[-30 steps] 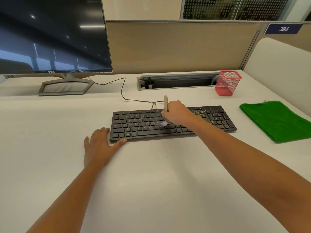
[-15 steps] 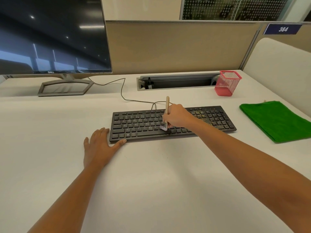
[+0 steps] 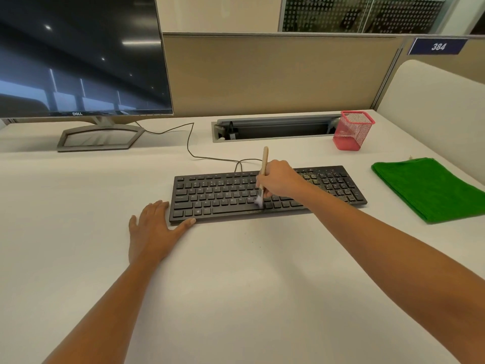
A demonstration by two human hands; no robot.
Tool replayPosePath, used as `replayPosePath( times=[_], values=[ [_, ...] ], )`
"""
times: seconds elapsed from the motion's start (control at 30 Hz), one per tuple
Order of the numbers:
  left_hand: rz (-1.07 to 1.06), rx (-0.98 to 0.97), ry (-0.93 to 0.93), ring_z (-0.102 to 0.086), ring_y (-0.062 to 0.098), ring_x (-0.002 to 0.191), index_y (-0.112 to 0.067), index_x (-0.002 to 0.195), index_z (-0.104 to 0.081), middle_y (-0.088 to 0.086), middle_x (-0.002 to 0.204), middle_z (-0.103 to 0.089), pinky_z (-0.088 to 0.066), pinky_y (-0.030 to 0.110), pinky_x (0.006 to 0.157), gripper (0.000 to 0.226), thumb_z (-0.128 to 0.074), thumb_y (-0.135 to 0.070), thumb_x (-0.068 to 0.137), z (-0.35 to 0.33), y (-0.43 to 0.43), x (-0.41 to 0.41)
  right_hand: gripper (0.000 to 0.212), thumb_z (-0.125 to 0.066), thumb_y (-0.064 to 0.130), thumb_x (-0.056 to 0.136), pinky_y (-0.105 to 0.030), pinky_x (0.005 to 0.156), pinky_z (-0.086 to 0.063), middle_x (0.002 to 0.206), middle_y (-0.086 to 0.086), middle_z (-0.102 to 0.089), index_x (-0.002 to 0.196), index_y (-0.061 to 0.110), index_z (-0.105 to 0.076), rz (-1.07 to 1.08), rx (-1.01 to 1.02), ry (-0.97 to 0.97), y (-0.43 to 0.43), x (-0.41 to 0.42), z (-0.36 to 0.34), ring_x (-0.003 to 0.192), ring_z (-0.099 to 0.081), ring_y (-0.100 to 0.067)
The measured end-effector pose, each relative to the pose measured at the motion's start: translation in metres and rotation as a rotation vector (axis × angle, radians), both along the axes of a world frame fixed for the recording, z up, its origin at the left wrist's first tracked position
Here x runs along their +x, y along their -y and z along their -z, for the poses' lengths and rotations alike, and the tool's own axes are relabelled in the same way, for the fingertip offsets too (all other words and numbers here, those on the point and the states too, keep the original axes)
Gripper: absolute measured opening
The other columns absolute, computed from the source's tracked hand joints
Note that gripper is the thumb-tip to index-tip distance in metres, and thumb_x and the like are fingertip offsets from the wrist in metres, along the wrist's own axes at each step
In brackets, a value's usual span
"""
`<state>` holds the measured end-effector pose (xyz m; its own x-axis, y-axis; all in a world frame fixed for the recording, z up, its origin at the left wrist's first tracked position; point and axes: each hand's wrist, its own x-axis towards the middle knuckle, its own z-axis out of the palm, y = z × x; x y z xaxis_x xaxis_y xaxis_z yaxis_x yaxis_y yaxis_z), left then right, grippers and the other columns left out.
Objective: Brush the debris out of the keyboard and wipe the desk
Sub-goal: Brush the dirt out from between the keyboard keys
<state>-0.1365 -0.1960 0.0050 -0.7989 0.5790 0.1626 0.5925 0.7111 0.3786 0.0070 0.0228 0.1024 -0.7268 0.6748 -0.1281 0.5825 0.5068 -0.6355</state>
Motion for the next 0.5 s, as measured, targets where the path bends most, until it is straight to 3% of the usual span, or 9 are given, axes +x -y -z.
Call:
replayPosePath(
  times=[0.07,0.2,0.3,0.4,0.5],
  values=[
    [-0.002,-0.001,0.002,-0.022,0.016,0.141,-0.015,0.140,-0.040,0.001,0.149,-0.035,-0.009,0.044,0.116,0.077,-0.049,-0.066,0.083,0.0004,0.0001,0.0000,0.029,-0.050,0.018,0.095,-0.037,0.082,-0.056,0.101,-0.016,-0.066,0.108,-0.004,-0.062,0.053,0.039,-0.057,-0.0034,-0.0003,-0.0013,0.088,-0.068,-0.029],
    [0.000,0.002,-0.002,-0.024,0.016,0.141,-0.015,0.139,-0.041,0.001,0.148,-0.037,-0.010,0.045,0.116,0.078,-0.048,-0.067,0.082,0.0007,-0.0003,-0.0008,0.031,-0.047,0.021,0.097,-0.024,0.064,-0.053,0.081,-0.009,-0.066,0.106,-0.004,-0.063,0.076,0.094,-0.057,-0.0054,0.0045,0.0011,0.074,-0.065,-0.020],
    [-0.002,0.000,-0.003,-0.024,0.016,0.141,-0.015,0.139,-0.041,0.001,0.148,-0.037,-0.010,0.045,0.116,0.079,-0.047,-0.068,0.081,0.0013,0.0003,-0.0013,0.030,-0.048,0.018,0.096,-0.037,0.084,-0.056,0.102,-0.019,-0.066,0.110,-0.006,-0.061,0.018,0.048,0.033,-0.0043,0.0060,0.0023,0.089,-0.068,-0.030],
    [0.001,0.005,-0.006,-0.024,0.016,0.140,-0.015,0.139,-0.041,0.001,0.148,-0.037,-0.010,0.045,0.116,0.078,-0.048,-0.067,0.082,0.0014,0.0001,-0.0008,0.027,-0.048,0.014,0.095,-0.038,0.086,-0.056,0.100,-0.019,-0.066,0.107,-0.005,-0.061,-0.002,0.015,0.082,-0.0062,0.0056,-0.0013,0.089,-0.069,-0.032],
    [0.000,0.007,-0.003,-0.024,0.017,0.141,-0.015,0.139,-0.041,0.002,0.148,-0.037,-0.010,0.045,0.116,0.078,-0.049,-0.067,0.082,0.0007,-0.0002,-0.0007,0.028,-0.048,0.016,0.096,-0.037,0.084,-0.056,0.097,-0.016,-0.065,0.107,-0.005,-0.062,0.049,0.026,-0.012,-0.0095,0.0022,-0.0033,0.087,-0.069,-0.032]
  ],
)
